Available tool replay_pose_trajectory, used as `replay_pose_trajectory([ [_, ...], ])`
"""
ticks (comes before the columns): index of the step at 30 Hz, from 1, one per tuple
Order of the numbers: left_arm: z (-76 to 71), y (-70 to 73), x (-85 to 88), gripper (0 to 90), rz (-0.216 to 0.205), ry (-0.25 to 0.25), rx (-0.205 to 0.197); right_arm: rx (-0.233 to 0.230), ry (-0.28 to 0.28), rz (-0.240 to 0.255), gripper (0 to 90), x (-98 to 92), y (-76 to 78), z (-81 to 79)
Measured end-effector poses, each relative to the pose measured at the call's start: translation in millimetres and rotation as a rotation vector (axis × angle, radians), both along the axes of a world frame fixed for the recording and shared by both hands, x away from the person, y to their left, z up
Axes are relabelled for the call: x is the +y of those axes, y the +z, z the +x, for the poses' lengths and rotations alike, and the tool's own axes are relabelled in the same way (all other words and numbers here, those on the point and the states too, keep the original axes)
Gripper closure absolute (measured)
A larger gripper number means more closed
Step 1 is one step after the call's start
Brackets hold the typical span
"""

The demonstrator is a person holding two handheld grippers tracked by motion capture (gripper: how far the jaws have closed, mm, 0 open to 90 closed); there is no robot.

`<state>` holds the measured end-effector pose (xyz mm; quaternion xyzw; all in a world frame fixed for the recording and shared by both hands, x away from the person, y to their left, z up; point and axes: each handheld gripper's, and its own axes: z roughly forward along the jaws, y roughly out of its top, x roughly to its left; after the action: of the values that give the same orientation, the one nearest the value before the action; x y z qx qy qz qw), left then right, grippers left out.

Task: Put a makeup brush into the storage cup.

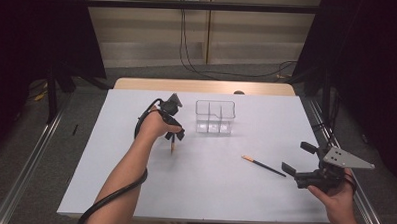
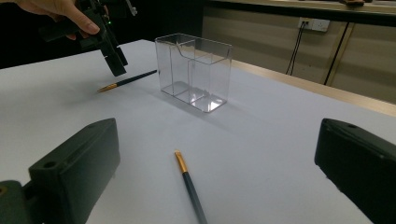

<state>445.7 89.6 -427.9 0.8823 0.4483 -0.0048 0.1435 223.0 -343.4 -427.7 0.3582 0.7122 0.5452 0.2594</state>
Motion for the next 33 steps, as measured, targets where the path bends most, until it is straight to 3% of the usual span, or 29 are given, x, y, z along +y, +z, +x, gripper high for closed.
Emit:
replay_pose_trajectory([
  [7, -0.8, -2.8, -0.1, 35.4, 0.03, 0.024, 0.024, 0.001, 0.001, -0.001, 0.0, -0.2, 0.1, 0.0],
  [13, -1.9, -6.1, -2.1, 51.0, 0.061, 0.044, 0.061, -0.001, 0.001, -0.001, 0.0, -0.4, 0.0, 0.2],
  [21, -2.3, -9.1, -2.8, 64.2, 0.059, 0.089, 0.121, 0.0, 0.002, -0.001, 0.0, -0.4, -0.1, 0.2],
  [33, -3.9, -15.2, -6.9, 76.6, 0.074, 0.099, 0.139, 0.005, 0.002, -0.006, 0.0, 0.0, -0.2, 0.1],
])
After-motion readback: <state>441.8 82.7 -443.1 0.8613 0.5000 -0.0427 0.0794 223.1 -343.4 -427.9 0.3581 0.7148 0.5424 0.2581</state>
